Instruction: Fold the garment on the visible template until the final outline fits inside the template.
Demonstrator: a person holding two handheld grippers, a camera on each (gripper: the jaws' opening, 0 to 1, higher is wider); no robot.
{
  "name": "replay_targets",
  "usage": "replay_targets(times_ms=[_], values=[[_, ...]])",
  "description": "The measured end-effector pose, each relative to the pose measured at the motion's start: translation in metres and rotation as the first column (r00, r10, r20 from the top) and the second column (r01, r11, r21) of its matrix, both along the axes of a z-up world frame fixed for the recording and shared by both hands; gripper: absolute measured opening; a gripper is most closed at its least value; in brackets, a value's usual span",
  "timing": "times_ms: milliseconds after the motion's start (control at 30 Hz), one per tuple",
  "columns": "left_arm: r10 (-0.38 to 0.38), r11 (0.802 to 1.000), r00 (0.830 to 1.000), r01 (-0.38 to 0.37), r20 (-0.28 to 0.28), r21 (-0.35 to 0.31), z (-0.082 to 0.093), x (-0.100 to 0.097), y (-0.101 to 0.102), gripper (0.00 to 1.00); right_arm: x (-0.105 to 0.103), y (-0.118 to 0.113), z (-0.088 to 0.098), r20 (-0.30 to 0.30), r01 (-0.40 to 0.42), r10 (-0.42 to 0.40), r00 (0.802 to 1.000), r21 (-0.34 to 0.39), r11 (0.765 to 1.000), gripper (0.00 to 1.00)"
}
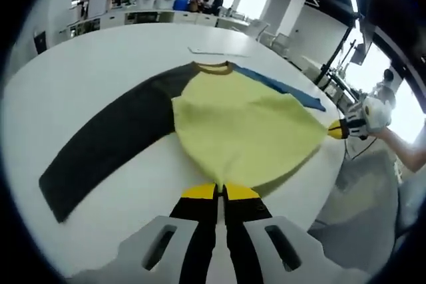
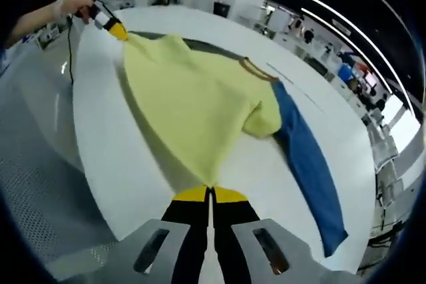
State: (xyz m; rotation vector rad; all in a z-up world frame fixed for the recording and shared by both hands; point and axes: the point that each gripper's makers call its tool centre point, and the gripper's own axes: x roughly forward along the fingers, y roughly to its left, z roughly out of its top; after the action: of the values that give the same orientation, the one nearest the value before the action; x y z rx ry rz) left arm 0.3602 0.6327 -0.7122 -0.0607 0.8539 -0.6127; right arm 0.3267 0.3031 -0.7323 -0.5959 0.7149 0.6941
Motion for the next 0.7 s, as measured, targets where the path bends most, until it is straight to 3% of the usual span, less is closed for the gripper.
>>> replay_targets(times_ms=[400,700], values=[[-0.007,1.000,0.998,0.006,-0.065,-0.025,-0.011,-0.036,-0.006,0.00,-0.035,-0.009,-0.007,-0.052,-0.001,0.000,0.999,-0.023,1.000,0.01],[-0.004,0.999,0.996,0.000,-0.087,-0.044,-0.007,-0.061,-0.010,0.00,-0.049,-0.012,0.005,-0.033,-0.013,0.011,0.999,-0.053,0.999,0.01]])
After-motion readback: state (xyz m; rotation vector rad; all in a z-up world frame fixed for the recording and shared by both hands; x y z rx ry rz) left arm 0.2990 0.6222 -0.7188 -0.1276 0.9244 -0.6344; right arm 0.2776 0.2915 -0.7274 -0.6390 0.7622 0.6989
